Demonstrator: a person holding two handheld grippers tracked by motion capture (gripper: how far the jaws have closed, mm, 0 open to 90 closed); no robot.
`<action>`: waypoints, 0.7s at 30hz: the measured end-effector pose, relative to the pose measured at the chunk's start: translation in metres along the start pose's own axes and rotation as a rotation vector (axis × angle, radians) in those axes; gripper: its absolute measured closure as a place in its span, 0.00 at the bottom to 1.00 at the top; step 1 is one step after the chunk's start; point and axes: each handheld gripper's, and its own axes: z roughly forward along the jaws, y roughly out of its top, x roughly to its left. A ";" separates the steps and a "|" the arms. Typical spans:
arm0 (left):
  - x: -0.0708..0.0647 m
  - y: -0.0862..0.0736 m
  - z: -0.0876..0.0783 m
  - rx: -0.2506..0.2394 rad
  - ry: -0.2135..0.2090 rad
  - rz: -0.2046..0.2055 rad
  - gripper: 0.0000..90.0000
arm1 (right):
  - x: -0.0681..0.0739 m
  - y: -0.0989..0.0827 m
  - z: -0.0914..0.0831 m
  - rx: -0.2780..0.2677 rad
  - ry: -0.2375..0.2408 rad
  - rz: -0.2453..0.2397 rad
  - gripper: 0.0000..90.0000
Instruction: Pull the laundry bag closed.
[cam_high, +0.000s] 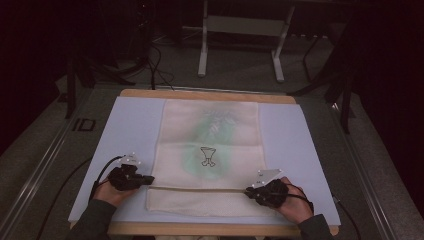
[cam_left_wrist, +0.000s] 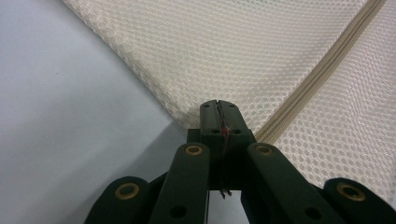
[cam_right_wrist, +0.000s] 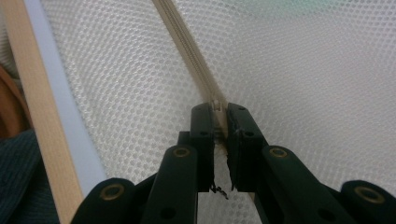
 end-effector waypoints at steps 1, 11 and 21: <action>0.000 0.000 0.000 0.000 0.000 0.000 1.00 | -0.001 -0.001 0.000 -0.001 -0.003 0.000 0.91; 0.000 0.000 0.000 0.000 0.000 -0.001 1.00 | -0.006 -0.010 -0.009 0.001 -0.004 0.028 0.91; 0.000 0.000 0.000 -0.001 -0.001 -0.003 1.00 | -0.013 -0.018 -0.017 -0.006 -0.004 0.044 0.91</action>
